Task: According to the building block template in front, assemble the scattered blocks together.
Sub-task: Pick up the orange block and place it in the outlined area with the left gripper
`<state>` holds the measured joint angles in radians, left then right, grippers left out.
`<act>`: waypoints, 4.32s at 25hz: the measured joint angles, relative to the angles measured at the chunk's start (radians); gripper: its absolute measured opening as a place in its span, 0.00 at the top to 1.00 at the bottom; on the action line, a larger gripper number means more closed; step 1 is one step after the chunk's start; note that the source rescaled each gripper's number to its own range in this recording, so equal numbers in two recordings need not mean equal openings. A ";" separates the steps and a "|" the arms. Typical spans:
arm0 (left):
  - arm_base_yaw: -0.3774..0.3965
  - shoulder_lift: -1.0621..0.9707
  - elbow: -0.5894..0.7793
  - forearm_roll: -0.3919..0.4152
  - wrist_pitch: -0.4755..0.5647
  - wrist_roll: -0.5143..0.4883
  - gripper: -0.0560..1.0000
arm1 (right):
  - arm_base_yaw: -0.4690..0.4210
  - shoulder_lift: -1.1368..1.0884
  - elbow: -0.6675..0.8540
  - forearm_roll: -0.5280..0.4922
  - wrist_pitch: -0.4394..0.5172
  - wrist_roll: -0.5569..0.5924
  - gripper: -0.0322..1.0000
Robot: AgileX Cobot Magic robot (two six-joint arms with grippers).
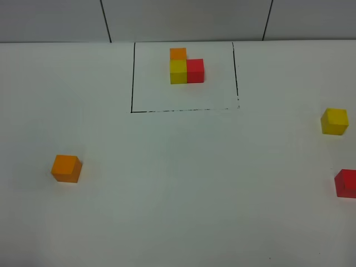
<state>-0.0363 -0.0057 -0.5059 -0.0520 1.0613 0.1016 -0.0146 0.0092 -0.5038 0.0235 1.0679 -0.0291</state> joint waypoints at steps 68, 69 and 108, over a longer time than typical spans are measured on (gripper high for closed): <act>-0.128 1.847 -0.428 -0.032 -0.481 -0.175 0.25 | 0.000 0.000 0.000 0.001 0.000 0.000 0.23; -0.128 1.847 -0.428 -0.032 -0.483 -0.175 0.33 | 0.000 0.000 0.000 0.001 0.000 0.000 0.24; -0.607 2.353 -1.593 0.172 0.131 0.624 0.94 | 0.000 0.000 0.000 0.001 0.000 0.003 0.26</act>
<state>-0.6435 2.3476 -2.0985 0.1197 1.1919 0.7254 -0.0146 0.0092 -0.5038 0.0247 1.0679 -0.0260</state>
